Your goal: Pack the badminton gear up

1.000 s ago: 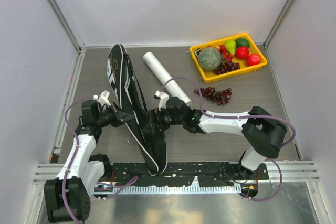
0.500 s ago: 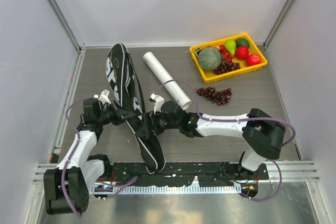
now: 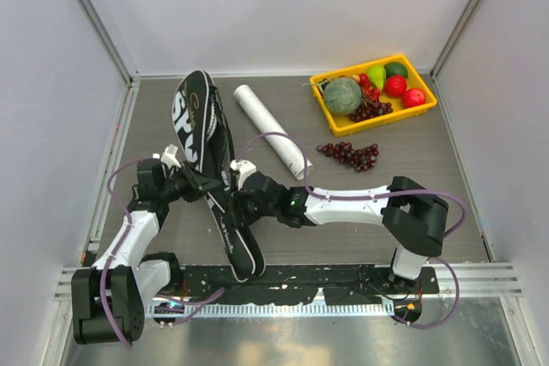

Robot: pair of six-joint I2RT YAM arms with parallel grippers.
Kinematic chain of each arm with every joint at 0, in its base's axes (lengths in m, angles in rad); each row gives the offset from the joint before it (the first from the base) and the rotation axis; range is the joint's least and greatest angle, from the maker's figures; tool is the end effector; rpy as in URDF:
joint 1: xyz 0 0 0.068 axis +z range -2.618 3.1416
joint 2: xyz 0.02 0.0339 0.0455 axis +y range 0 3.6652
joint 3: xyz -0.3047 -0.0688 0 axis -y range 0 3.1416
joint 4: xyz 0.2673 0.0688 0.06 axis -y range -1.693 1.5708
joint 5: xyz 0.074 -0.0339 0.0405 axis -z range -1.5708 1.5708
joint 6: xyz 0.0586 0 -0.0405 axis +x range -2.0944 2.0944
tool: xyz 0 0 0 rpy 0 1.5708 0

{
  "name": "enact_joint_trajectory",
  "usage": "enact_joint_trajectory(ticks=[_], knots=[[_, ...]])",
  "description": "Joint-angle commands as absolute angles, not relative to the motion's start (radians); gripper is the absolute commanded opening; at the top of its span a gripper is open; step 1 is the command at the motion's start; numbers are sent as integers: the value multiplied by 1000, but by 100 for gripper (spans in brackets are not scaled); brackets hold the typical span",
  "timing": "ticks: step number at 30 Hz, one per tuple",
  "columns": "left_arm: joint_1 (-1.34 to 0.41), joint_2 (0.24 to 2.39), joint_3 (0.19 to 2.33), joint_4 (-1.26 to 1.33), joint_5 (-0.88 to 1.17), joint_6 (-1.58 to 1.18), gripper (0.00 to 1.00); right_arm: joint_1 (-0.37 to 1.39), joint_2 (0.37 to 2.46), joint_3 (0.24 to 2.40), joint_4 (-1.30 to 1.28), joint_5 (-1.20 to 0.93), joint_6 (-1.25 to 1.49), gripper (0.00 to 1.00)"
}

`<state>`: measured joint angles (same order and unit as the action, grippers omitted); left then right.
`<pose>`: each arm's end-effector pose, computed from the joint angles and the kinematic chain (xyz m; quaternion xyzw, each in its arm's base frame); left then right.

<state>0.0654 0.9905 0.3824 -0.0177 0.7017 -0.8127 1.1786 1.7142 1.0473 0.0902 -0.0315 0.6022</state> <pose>0.2049 -0.0245 0.1953 -0.2139 0.8234 -0.4409 0.2862 0.1595 0.3905 0.2246 -0.2570 0.8405 0.3793 0.2892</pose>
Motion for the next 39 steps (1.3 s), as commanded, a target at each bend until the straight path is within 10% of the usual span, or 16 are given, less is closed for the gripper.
enact_joint_trajectory(ticks=[1, 3, 13, 30, 36, 39], knots=[[66, 965, 406, 49, 681, -822, 23, 1187, 1747, 1098, 68, -3, 580, 30], [66, 947, 420, 22, 680, -818, 28, 1189, 1747, 1101, 48, 33, 565, 5], [68, 811, 733, -374, 465, -828, 53, 1198, 1602, 1180, -190, 194, 272, 5], [97, 1189, 1154, -839, 41, -894, 57, 1396, 1497, 1186, -425, 375, 210, 6], [95, 1210, 913, -559, 258, -877, 52, 1370, 1393, 1048, -336, 333, 434, 75], [94, 1250, 832, -502, 282, -902, 51, 1304, 1347, 945, -235, 270, 498, 82]])
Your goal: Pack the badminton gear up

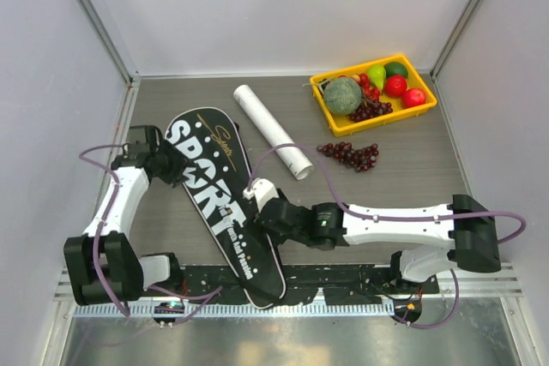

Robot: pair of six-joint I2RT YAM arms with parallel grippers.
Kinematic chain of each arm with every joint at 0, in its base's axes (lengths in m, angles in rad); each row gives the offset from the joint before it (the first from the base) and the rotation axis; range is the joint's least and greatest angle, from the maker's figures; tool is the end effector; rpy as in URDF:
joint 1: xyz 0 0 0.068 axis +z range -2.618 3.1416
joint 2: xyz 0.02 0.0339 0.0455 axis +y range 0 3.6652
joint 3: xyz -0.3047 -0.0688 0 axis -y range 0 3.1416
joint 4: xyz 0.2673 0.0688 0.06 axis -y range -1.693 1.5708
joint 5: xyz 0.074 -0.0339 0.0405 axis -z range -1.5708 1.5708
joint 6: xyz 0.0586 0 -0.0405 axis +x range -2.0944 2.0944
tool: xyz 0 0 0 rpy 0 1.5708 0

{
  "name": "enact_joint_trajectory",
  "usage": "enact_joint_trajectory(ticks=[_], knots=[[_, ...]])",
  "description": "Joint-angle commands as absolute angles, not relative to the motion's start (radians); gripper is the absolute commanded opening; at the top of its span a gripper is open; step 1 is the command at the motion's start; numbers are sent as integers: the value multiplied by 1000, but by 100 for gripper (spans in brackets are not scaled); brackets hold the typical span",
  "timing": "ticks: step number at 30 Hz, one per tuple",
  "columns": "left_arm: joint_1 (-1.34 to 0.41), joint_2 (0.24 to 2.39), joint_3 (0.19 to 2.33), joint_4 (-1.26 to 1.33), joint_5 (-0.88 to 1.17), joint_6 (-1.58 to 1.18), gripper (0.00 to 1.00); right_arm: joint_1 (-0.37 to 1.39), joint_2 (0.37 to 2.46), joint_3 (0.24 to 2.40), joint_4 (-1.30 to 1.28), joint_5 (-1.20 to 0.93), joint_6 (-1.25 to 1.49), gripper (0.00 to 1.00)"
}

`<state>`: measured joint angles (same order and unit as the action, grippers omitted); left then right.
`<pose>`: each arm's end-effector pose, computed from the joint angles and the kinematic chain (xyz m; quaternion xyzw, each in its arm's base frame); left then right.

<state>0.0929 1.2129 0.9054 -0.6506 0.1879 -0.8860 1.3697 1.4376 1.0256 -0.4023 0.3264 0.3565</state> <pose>0.2617 0.0134 0.2675 -0.4213 0.8511 -0.1985 0.2424 0.0858 0.3268 0.2693 -0.3925 0.8309 0.1787 0.3516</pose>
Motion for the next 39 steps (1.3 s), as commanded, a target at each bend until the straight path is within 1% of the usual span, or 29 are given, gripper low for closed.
enact_joint_trajectory(ticks=[1, 2, 3, 4, 5, 7, 8, 12, 16, 24, 26, 28, 30, 31, 32, 33, 34, 35, 36, 37, 39], knots=[[91, 1271, 812, -474, 302, -903, 50, 1266, 1339, 916, -200, 229, 521, 84], [92, 1304, 792, -442, 326, -907, 49, 1247, 1332, 861, -130, 204, 540, 87], [92, 1339, 776, -422, 353, -907, 48, 1200, 1328, 815, -82, 133, 579, 88], [92, 1373, 767, -393, 380, -907, 47, 1174, 1336, 790, -5, 71, 597, 91], [87, 1411, 758, -368, 400, -907, 46, 1146, 1341, 761, 47, 49, 615, 92], [81, 1481, 768, -354, 423, -899, 43, 1114, 1373, 752, 121, 15, 633, 93], [78, 1509, 776, -360, 419, -890, 42, 1097, 1408, 756, 149, -24, 637, 93], [81, 1591, 796, -417, 377, -844, 38, 1046, 1518, 770, 230, -64, 690, 93], [81, 1563, 784, -411, 347, -838, 37, 1000, 1627, 785, 339, -126, 736, 96], [81, 1582, 788, -410, 376, -824, 37, 977, 1824, 890, 413, -167, 778, 96], [81, 1585, 785, -403, 385, -822, 37, 973, 1871, 905, 454, -204, 807, 96], [81, 1582, 779, -399, 394, -821, 36, 969, 1899, 894, 530, -235, 836, 93], [81, 1578, 769, -387, 400, -821, 36, 969, 1919, 881, 590, -256, 848, 87], [81, 1574, 764, -380, 400, -822, 36, 969, 1927, 881, 613, -271, 850, 79], [81, 1571, 759, -377, 403, -822, 36, 969, 1931, 885, 620, -278, 848, 74], [81, 1569, 758, -379, 406, -824, 36, 969, 1934, 887, 629, -284, 848, 52], [81, 1569, 755, -376, 411, -824, 36, 969, 1930, 884, 635, -282, 839, 40], [81, 1566, 755, -376, 419, -824, 36, 969, 1919, 881, 638, -270, 833, 22], [80, 1560, 758, -379, 425, -824, 36, 969, 1901, 874, 634, -262, 810, 15], [80, 1552, 764, -386, 434, -825, 36, 969, 1884, 873, 608, -241, 793, 5], [81, 1525, 797, -432, 422, -822, 35, 968, 1833, 890, 510, -213, 721, 5]])
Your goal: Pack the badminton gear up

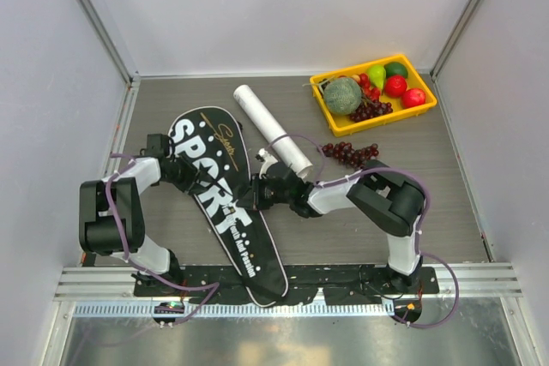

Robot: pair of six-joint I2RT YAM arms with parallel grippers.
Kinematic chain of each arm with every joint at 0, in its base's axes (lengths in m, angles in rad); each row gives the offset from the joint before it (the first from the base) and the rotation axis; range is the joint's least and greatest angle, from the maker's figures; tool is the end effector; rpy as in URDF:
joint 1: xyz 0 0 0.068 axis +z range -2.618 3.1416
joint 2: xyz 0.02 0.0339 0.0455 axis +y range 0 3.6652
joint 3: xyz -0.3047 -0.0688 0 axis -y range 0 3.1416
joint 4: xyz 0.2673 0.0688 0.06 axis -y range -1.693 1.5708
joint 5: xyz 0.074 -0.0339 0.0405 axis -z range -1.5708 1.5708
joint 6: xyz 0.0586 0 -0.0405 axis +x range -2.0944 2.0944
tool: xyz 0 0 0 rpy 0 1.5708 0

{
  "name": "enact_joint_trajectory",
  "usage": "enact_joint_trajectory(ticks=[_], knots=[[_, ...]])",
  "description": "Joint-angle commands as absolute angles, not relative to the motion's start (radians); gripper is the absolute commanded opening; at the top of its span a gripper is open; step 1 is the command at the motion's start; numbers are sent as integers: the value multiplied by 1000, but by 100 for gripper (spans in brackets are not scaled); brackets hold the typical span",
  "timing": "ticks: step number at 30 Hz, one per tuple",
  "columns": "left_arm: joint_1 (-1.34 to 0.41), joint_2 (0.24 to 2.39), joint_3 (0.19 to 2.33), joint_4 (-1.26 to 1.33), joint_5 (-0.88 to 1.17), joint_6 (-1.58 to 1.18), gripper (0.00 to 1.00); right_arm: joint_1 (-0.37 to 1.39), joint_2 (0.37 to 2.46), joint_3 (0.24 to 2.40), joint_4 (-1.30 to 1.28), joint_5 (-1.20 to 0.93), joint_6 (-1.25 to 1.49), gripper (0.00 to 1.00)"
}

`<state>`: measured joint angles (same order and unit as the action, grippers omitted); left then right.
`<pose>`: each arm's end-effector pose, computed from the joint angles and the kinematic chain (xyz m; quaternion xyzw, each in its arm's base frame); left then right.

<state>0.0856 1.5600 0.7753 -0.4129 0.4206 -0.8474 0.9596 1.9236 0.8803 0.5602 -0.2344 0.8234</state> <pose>0.2957 0.0014 0.1530 -0.3976 0.8757 -0.2579 0.0922 0.2343 0.3581 0.1378 -0.1182 0.8438 0.4627 0.2450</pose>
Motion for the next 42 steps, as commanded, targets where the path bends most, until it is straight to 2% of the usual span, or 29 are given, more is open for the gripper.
enact_joint_trajectory(ticks=[1, 7, 11, 14, 17, 24, 34, 40, 42], knots=[[83, 1507, 831, -490, 405, -813, 35, 969, 1792, 912, 473, -190, 656, 5], [81, 1343, 1046, -676, 290, -761, 40, 1028, 1619, 1087, 21, -4, 274, 6], [83, 1279, 1207, -793, 209, -765, 43, 1127, 1583, 1170, -129, 197, 63, 5], [90, 1267, 1322, -877, 164, -801, 47, 1232, 1580, 1177, -141, 398, -107, 5], [104, 1252, 1429, -959, 117, -831, 60, 1311, 1591, 1193, -173, 585, -159, 5], [172, 1195, 1532, -1006, 133, -877, 71, 1405, 1502, 1091, -74, 823, -333, 5], [186, 1095, 1542, -1189, 12, -930, 75, 1465, 1442, 990, -11, 952, -374, 5], [201, 1006, 1517, -1287, -130, -942, 82, 1511, 1465, 910, 34, 1086, -301, 5], [224, 979, 1464, -1283, -123, -942, 84, 1522, 1456, 879, 38, 1095, -262, 5]])
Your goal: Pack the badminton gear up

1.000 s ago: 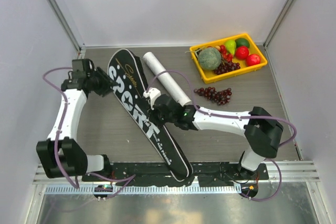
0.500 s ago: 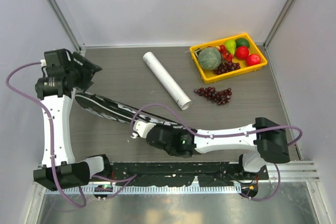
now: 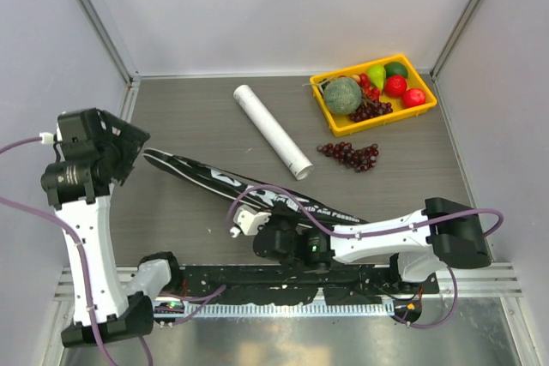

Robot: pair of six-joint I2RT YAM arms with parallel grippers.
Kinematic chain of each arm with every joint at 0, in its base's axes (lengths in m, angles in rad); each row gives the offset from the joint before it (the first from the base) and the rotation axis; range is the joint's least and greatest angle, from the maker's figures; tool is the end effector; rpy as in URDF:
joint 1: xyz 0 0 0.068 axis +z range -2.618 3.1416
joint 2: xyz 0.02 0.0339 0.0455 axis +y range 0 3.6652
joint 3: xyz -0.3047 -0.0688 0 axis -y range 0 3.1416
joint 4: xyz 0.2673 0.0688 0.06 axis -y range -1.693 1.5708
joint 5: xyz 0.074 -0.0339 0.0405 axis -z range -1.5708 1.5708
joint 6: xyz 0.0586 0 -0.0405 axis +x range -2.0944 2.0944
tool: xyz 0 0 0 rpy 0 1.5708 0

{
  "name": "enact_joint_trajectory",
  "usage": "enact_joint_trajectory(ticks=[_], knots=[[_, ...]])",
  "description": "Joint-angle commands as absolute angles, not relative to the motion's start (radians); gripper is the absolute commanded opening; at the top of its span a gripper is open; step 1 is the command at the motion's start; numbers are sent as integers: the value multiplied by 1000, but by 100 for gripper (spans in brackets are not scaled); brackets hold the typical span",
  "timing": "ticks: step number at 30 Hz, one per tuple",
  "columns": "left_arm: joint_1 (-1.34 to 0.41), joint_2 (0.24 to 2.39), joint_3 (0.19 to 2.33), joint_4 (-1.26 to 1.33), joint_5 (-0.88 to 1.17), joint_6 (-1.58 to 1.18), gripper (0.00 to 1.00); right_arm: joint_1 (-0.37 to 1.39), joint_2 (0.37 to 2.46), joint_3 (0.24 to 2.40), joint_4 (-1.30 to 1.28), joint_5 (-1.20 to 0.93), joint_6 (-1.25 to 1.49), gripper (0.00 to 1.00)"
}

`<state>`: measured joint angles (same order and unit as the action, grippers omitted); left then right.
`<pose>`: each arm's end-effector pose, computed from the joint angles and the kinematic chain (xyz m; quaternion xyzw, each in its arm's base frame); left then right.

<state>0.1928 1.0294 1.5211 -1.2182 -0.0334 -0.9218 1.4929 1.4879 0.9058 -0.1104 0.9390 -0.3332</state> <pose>0.1659 0.0344 0.4657 -0.4882 0.7705 -0.1318 0.3882 0.0732 0.3299 0.2510 -0.5212 0.6457 -0.1348 0.5416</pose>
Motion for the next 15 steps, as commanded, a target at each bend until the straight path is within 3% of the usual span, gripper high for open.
enact_joint_trajectory(ticks=[1, 6, 15], knots=[[236, 968, 1416, -1263, -104, -945, 85, 1525, 1442, 849, 54, 1088, -250, 5], [324, 1018, 1235, -1198, 131, -977, 80, 1546, 1384, 756, 150, 1071, -264, 5], [327, 1080, 1193, -1120, 203, -930, 82, 1594, 1371, 672, 184, 1063, -275, 5]])
